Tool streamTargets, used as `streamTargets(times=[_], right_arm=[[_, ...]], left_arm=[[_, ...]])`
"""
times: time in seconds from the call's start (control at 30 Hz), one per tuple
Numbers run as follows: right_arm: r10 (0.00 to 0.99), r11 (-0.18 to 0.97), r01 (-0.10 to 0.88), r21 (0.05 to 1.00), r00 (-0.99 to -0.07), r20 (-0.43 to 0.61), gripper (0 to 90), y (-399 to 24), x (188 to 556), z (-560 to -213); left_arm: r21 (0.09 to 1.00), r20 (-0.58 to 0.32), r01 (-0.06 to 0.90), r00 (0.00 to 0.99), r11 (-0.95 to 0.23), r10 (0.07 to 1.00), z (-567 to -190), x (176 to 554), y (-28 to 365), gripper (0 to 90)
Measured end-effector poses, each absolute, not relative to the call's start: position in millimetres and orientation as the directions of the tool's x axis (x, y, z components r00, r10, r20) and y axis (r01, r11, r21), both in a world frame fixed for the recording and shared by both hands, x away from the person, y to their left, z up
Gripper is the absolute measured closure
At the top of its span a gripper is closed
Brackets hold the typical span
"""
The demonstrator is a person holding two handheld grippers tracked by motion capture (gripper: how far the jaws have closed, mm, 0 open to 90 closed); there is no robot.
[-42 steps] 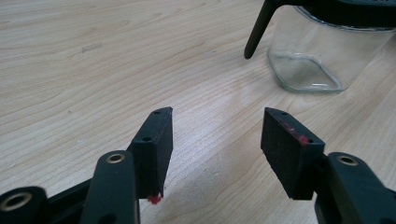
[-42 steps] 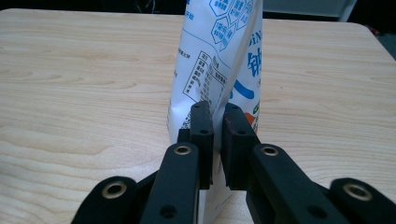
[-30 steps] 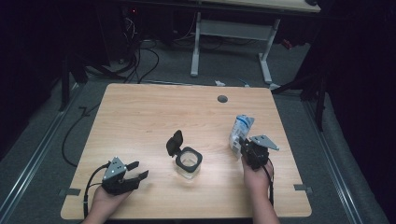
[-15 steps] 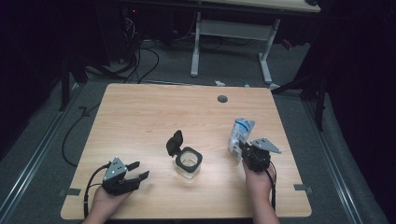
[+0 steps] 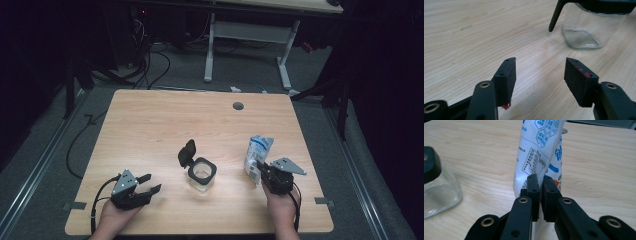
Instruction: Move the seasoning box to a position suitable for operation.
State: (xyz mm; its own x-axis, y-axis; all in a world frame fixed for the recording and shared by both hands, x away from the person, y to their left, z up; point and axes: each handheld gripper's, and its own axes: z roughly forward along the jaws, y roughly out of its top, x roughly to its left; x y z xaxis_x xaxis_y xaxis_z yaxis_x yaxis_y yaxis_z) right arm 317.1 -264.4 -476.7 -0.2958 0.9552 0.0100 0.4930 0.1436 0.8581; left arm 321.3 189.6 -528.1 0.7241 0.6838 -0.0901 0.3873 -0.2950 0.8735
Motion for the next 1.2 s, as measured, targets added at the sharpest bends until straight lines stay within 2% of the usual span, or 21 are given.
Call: streamTargets(times=[0.33, 0.6, 1.2], right_arm=[[0.933, 0.183, 0.556, 0.811, -0.359, 0.036, 87.0, -269, 310, -462], [0.913, 0.253, 0.587, 0.769, -0.409, 0.012, 87.0, -270, 309, -438], [0.865, 0.429, 0.693, 0.579, -0.501, -0.042, 87.3, -265, 312, -423]], left_arm=[[0.879, -0.083, 0.372, 0.736, -0.299, 0.672, -527, 319, 186, 43.0], [0.883, -0.086, 0.366, 0.743, -0.295, 0.664, -527, 318, 185, 42.9], [0.889, -0.081, 0.349, 0.758, -0.298, 0.647, -528, 317, 183, 42.6]])
